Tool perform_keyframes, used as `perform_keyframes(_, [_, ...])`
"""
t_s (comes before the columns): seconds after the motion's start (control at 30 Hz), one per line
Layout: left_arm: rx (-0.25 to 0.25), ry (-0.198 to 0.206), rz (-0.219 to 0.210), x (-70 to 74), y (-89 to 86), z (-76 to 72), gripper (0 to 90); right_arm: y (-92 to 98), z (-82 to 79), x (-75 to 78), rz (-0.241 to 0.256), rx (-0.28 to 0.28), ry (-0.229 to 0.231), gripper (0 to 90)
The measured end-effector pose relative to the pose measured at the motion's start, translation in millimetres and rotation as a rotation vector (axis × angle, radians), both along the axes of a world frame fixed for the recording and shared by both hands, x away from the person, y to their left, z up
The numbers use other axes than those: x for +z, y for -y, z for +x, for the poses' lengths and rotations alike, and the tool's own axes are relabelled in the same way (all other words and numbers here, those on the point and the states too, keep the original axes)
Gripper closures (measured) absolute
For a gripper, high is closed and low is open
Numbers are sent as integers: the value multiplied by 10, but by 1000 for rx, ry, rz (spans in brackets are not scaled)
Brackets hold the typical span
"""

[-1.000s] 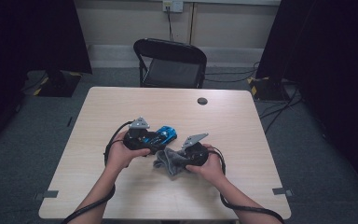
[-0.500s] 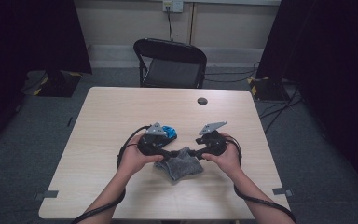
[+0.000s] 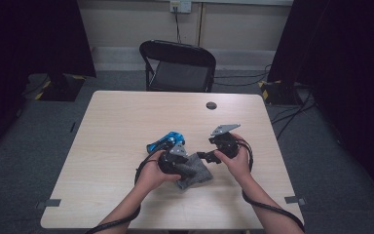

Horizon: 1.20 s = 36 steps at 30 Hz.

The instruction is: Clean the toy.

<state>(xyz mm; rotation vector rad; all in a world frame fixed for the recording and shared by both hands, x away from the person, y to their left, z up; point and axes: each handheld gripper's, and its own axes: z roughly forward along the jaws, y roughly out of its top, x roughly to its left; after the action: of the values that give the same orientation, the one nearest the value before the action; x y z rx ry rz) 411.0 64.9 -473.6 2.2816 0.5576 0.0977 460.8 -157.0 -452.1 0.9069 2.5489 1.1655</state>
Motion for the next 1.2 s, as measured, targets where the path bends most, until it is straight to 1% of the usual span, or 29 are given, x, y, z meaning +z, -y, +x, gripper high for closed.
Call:
perform_keyframes(0.1, [-12,5,14,-58,-23,-33,363,-19,8,-20,-6,-3,-3,172])
perform_keyframes(0.17, [-13,12,12,-78,-32,-59,364,-31,8,-48,0,-2,-12,170])
perform_keyframes(0.2, [-18,19,18,-86,-36,-67,364,-36,5,-63,4,-1,-14,170])
perform_keyframes(0.23, [-25,35,28,-106,-46,-78,367,-42,4,-80,5,-3,-15,170])
perform_keyframes(0.27, [-25,35,28,-106,-46,-78,391,-42,4,-80,5,-3,-15,170])
perform_keyframes(0.3, [-18,38,22,-127,-45,-92,391,-53,4,-110,9,-4,-23,172])
perform_keyframes(0.33, [-33,58,38,-140,-55,-96,415,-60,6,-126,5,-7,-26,177])
perform_keyframes(0.37, [-30,71,30,-154,-56,-108,438,-66,11,-140,2,-6,-28,179])
perform_keyframes(0.4, [-27,73,29,-158,-57,-118,445,-72,13,-148,2,-7,-33,181])
perform_keyframes(0.43, [-38,87,46,-158,-57,-125,492,-85,14,-152,-3,-6,-30,185])
perform_keyframes(0.47, [-38,102,49,-164,-54,-136,492,-85,14,-152,-3,-6,-30,185])
perform_keyframes(0.5, [-39,101,54,-162,-60,-133,592,-101,20,-142,-6,3,-25,186])
perform_keyframes(0.53, [-35,101,50,-163,-69,-129,592,-101,20,-142,-6,3,-25,186])
perform_keyframes(0.57, [-40,104,55,-159,-80,-118,646,-111,27,-137,-9,6,-25,188])
perform_keyframes(0.63, [-49,107,62,-156,-94,-113,710,-138,38,-125,-14,14,-25,188])
perform_keyframes(0.7, [-42,114,51,-165,-99,-131,724,-169,51,-111,-10,24,-22,190])
perform_keyframes(0.77, [-25,109,59,-153,-105,-147,752,-212,65,-99,-6,35,-20,190])
perform_keyframes(0.8, [-8,99,53,-148,-102,-158,762,-239,73,-97,-8,42,-21,191])
perform_keyframes(0.87, [-11,74,65,-109,-134,-160,773,-303,88,-95,-13,59,-33,191])
perform_keyframes(0.93, [3,51,54,-67,-211,-171,782,-383,100,-86,-19,72,-33,188])
perform_keyframes(1.03, [14,33,68,-21,-379,-206,782,-489,117,-72,-8,86,-34,188])
perform_keyframes(1.1, [23,34,54,1,-511,-234,782,-577,136,-68,-9,102,-26,187])
perform_keyframes(1.2, [60,18,25,25,-689,-267,782,-699,180,-66,-15,105,-17,186])
